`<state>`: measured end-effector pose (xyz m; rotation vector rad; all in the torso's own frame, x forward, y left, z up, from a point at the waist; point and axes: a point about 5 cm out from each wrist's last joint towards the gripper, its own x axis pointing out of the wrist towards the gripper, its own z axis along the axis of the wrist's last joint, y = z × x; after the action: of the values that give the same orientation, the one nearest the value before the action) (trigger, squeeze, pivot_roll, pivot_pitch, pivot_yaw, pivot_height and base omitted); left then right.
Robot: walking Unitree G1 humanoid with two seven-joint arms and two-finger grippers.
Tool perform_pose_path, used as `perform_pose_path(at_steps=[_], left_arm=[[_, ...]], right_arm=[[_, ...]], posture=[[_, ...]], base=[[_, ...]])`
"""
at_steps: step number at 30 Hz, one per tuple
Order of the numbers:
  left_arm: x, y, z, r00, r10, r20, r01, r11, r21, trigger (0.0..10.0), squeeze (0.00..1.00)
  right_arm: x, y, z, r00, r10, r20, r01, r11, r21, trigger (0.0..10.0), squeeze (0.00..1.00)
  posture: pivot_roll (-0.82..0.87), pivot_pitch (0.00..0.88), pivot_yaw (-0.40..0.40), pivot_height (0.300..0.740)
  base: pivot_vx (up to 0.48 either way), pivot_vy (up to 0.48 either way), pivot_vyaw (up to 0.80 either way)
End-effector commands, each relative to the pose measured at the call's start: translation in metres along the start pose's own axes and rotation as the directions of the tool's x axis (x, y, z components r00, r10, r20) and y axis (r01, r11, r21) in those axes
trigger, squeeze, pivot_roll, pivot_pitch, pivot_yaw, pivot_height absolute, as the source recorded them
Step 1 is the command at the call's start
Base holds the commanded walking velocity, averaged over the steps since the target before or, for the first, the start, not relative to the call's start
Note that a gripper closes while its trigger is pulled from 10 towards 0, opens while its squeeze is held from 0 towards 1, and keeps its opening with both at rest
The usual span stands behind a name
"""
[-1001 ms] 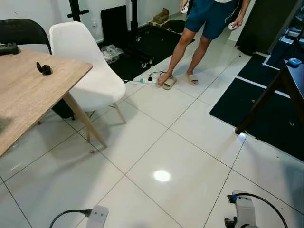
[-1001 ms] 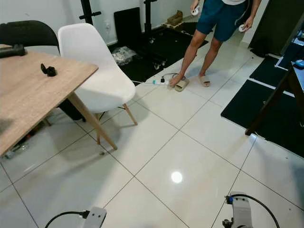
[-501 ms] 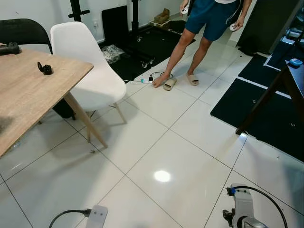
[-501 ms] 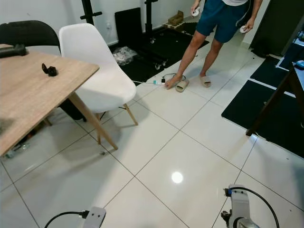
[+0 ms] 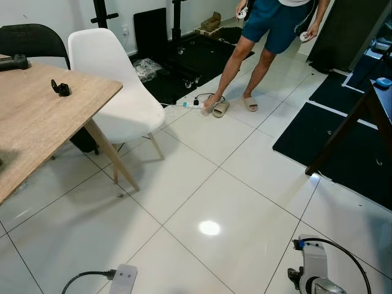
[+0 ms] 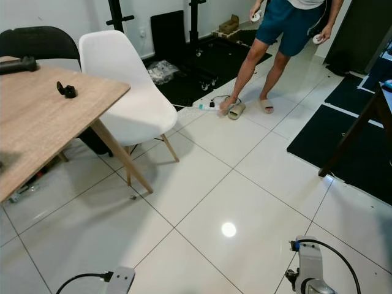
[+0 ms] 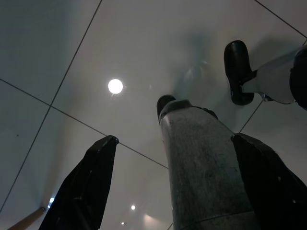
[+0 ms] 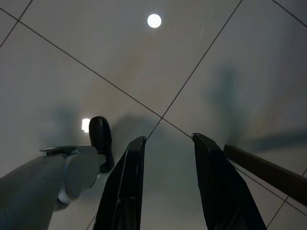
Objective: Picking trash to rubbish bin
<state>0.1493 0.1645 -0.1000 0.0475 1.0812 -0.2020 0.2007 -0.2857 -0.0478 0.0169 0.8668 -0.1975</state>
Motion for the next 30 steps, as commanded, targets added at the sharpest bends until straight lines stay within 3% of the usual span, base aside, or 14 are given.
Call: perform_pose_path(at_steps=[1,9,30], left_arm=[[-0.001,-0.003,-0.014,0.998,-0.021,-0.054,0.022,1.0,0.019,10.0,0.0],[-0.002,-0.002,-0.013,0.999,-0.019,-0.045,0.02,1.0,0.016,10.0,0.0],[-0.003,-0.002,-0.019,0.997,-0.035,-0.062,0.036,0.999,0.022,10.0,0.0]], right_arm=[[-0.003,-0.002,-0.013,1.0,-0.007,-0.023,0.007,1.0,0.016,10.0,0.0],[-0.008,-0.011,-0.03,0.997,-0.027,-0.068,0.027,1.0,0.007,10.0,0.0],[-0.008,-0.007,-0.033,0.997,-0.025,-0.072,0.026,1.0,0.013,10.0,0.0]], posture=[[-0.08,0.09,-0.029,0.74],[-0.08,0.107,-0.039,0.74],[-0.08,0.12,-0.023,0.74]], base=[[0.0,0.0,0.0],[0.0,0.0,0.0],[0.0,0.0,0.0]])
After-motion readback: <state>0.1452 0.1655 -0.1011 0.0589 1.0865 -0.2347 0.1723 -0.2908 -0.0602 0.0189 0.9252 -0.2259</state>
